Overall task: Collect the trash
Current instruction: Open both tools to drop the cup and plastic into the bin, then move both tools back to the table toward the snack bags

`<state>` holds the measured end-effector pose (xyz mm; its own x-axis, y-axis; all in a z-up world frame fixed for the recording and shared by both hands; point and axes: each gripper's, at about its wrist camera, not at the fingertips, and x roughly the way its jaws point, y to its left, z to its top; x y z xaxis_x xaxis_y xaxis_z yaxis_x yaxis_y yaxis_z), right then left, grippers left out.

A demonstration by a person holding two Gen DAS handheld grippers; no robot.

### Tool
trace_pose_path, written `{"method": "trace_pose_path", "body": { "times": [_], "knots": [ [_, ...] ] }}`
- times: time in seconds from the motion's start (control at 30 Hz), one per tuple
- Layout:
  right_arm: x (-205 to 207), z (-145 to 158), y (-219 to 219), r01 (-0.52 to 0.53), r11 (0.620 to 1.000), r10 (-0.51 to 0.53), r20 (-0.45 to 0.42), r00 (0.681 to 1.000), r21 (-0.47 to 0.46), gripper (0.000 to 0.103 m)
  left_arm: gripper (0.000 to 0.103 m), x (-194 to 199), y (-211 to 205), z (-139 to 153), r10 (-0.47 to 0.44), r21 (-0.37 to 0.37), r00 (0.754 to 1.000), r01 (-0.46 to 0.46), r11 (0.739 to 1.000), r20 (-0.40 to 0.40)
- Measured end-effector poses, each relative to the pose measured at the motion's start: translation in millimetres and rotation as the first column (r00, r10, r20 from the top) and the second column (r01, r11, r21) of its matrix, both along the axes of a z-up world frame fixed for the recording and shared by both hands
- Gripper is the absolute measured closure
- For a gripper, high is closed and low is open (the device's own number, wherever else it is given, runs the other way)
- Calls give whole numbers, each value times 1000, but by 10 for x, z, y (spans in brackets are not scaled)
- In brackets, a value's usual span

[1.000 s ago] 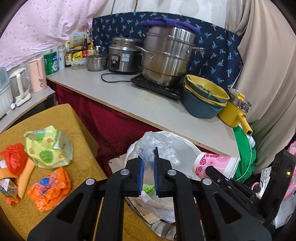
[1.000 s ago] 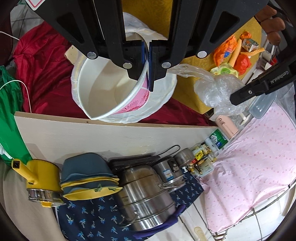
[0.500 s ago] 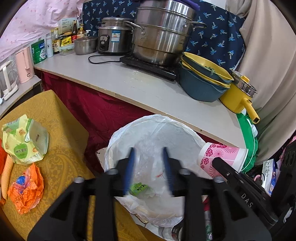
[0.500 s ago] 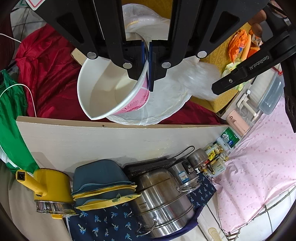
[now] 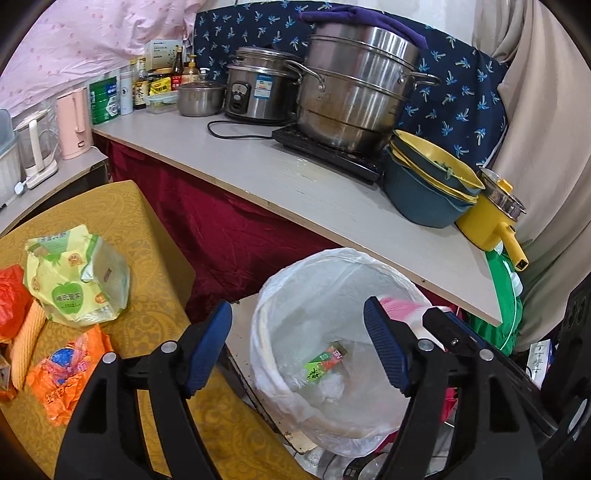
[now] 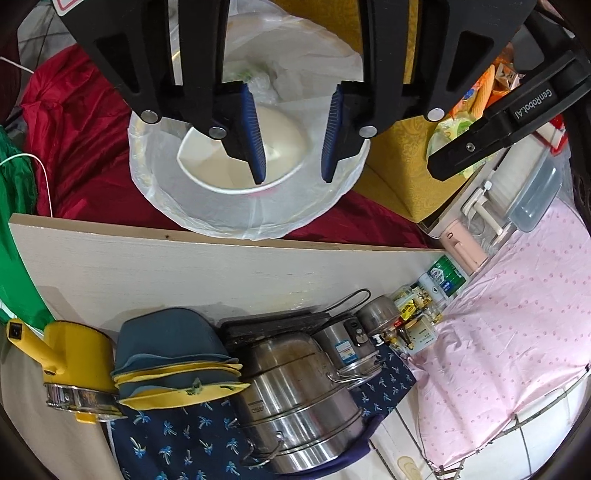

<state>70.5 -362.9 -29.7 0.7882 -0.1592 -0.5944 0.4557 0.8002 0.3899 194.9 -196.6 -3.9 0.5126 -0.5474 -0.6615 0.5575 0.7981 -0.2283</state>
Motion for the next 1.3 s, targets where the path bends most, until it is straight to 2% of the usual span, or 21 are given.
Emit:
{"method": "trace_pose_path", "body": {
  "times": [0.5,0.63,0.77,1.0,1.3],
  "knots": [
    [24,200,390,-47,999,47,20,999,-19,63,31,-49,622,149,84,-17,996,-84,996,18],
    [63,264,564,-75,997,75,26,997,-23,62,22,-69,857,194,126,-28,992,-125,992,21],
    [103,314,746,-107,994,107,30,994,-28,61,20,-80,1125,218,172,-33,985,-171,985,23],
    [202,359,1135,-174,984,175,29,984,-34,60,17,-81,1668,181,267,-31,964,-266,963,15],
    [435,375,1625,-258,965,259,14,966,-41,54,17,-16,2442,153,394,-17,919,-394,919,16]
  ]
}}
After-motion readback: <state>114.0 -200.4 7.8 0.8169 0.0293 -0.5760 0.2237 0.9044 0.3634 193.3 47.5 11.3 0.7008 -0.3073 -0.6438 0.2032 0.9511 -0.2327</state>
